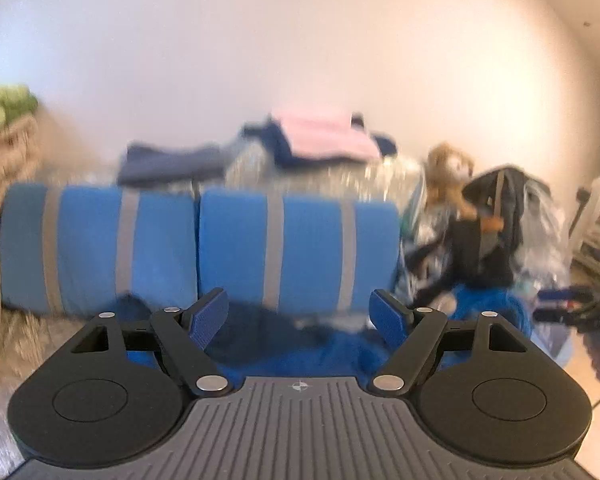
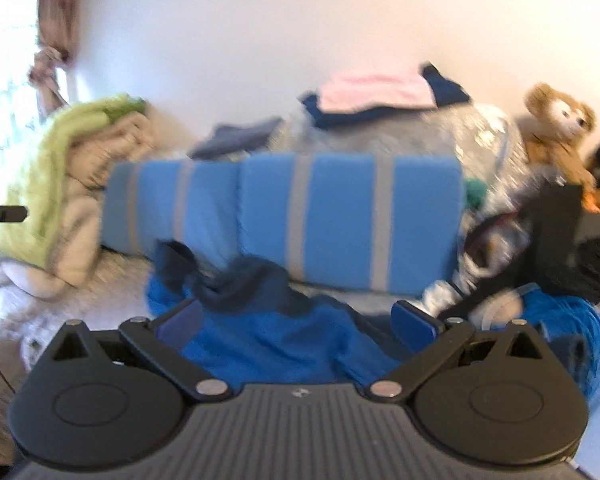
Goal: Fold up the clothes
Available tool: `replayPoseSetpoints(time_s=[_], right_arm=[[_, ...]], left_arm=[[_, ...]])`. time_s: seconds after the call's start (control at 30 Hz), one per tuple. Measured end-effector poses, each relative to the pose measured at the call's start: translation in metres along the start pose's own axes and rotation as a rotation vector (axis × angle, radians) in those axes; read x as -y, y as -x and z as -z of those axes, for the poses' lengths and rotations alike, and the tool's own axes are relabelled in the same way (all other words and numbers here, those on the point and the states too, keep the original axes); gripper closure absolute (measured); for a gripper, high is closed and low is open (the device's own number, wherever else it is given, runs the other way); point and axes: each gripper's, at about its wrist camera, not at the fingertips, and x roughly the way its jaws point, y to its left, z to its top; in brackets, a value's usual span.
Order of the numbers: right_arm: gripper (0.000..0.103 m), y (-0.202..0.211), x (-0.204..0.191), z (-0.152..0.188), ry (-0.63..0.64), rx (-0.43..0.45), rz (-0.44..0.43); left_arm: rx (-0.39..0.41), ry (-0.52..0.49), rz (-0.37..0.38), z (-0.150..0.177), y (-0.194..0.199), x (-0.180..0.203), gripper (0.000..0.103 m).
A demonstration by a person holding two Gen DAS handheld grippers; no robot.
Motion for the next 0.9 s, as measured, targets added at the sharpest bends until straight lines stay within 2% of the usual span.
replayPoseSetpoints(time_s=[0.07, 0.17, 0.57, 0.73, 0.9], right_arm=[[0.000, 0.003, -0.009, -0.014, -0.015, 0.015, -0.054], [0.000, 0.006, -0.021, -0.037, -0.025, 0.042, -0.114], [0.000, 0.003, -0.055, -0.130, 0.066, 0.175, -0.132], [0.000, -0.020, -0.056, -0.144, 0.041, 0.158, -0.150], [0.000, -0.082, -0.062, -0.119, 0.060, 0.089, -0.097]], left_arm=[[0.041, -0.005, -0.008, -0.014, 0.009, 0.002, 0.028], [0.056, -0.013, -0.026, -0.029, 0.013, 0.001, 0.028], [0.105, -0.073, -0.073, -0.071, 0.034, 0.001, 0.028], [0.025, -0.035, -0.120, -0.063, 0.005, -0.016, 0.028], [-0.084, 0.031, -0.190, -0.037, -0.049, -0.052, 0.028]])
